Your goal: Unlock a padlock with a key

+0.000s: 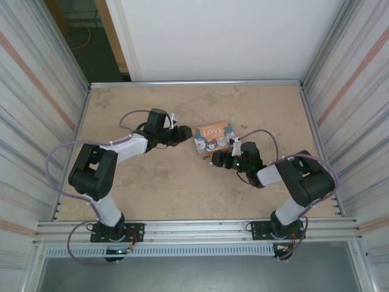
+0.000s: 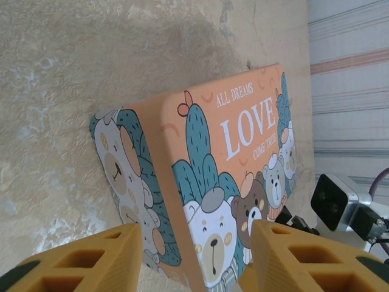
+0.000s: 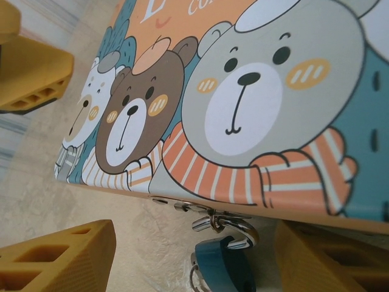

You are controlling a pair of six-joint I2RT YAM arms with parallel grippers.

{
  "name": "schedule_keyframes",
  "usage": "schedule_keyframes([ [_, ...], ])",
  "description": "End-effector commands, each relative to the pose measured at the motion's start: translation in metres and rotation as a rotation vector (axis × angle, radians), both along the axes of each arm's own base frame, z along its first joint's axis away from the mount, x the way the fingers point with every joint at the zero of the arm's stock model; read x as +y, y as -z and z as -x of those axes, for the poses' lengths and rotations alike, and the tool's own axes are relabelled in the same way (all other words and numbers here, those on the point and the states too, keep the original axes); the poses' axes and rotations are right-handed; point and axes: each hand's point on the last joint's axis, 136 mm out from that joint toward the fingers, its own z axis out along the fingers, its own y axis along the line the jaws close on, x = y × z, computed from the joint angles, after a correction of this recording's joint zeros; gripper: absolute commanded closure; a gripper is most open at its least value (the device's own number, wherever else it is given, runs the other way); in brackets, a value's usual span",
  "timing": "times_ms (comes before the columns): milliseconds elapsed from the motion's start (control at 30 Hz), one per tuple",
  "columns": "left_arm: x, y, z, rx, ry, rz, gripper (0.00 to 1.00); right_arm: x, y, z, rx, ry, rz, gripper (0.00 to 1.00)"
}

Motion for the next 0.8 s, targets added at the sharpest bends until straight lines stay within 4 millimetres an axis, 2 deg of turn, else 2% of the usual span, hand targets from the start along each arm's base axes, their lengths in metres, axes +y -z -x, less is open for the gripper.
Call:
schedule_keyframes([
  [0, -0.006, -0.003, -0.002, -0.008, 0.044, 0.007, 0.5, 0.007, -0.005, -0.004, -0.049, -0.036, 0.007, 0.32],
  [500, -0.004, 0.042, 0.003, 0.081, 0.057, -0.058, 0.51, 0.015, -0.004, -0.007, -0.077, -0.067, -0.006, 0.36],
  [767, -0.003, 0.05, 0.006, 0.093, 0.057, -0.075, 0.51, 0.017, -0.005, -0.006, -0.082, -0.081, -0.015, 0.46],
])
